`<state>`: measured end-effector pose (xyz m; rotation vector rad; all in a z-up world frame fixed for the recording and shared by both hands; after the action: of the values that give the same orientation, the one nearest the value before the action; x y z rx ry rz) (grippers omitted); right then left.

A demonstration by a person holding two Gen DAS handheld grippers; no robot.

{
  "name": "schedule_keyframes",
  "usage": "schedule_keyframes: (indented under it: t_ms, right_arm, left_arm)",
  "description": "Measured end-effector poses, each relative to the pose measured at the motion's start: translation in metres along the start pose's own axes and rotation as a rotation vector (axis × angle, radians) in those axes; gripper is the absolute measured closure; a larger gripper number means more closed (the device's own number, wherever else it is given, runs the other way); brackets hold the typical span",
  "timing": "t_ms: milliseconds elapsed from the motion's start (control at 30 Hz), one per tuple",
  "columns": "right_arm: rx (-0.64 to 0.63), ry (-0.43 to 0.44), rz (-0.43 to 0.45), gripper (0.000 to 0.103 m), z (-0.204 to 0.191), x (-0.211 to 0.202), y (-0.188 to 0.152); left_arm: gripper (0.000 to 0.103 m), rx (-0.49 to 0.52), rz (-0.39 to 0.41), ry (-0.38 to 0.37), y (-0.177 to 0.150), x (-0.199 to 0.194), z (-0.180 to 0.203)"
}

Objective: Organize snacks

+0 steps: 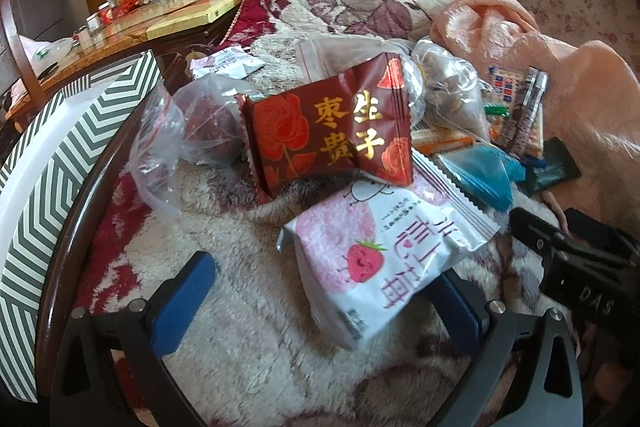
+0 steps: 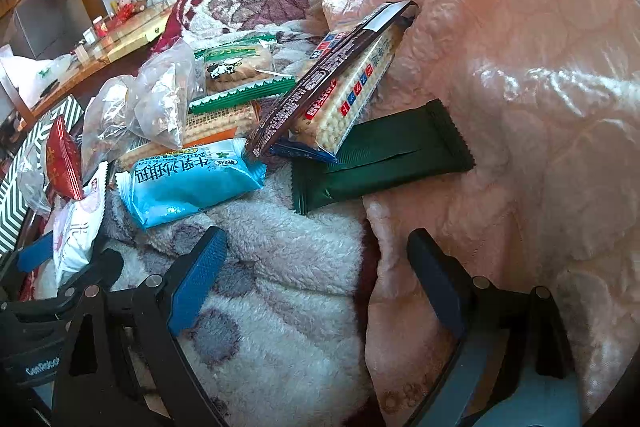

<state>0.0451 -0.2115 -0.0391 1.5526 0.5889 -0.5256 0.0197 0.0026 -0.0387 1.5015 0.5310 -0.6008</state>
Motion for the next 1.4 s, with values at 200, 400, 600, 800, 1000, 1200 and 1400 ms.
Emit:
schedule_keyframes:
  t_ms: [200,400,600,800,1000,1200,1400]
  right_arm:
    - [-0.034,0.035,0.049,0.011,-0.009,-0.037,0.006]
    - [-0.04,0.059,0.112,0.011,-0.015,-0.065,0.006]
    - [-0.038,0.081,0.107,0.011,-0.018,-0.066,0.004]
    - [-0.062,0.107,0.13,0.011,-0.023,-0.068,0.007]
    - [-0.072,0.113,0.107,0.011,-0.025,-0.063,0.005]
    - [-0.082,0.117,0.1,0.011,-0.027,-0.062,0.003]
    - [-0.086,0.122,0.092,0.011,-0.028,-0.06,0.002]
  left_arm:
    - [0.0,0.013,0.004,-0.026,0.002,-0.026,-0.011]
    - [0.0,0.025,0.12,-0.027,0.021,-0.059,-0.017]
    - [0.0,0.033,0.147,-0.046,0.024,-0.07,-0.022]
    - [0.0,0.014,0.132,-0.057,0.023,-0.065,-0.024]
    - [0.0,0.014,0.124,-0.05,0.02,-0.063,-0.024]
    - [0.0,-0.002,0.109,-0.04,0.019,-0.059,-0.029]
    - [0.0,-0.009,0.105,-0.034,0.018,-0.057,-0.031]
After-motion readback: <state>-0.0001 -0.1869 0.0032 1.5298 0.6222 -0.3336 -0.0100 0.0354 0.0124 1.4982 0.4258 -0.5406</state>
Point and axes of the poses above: each gripper's, at about its wrist camera, not at the fingertips, and x roughly the way its jaws point, z to its right, y to its top, the point moved 5 cm from there along x, roughly the way its jaws point, and after that the axes turned 12 degrees about z, right-handed, at the moved point
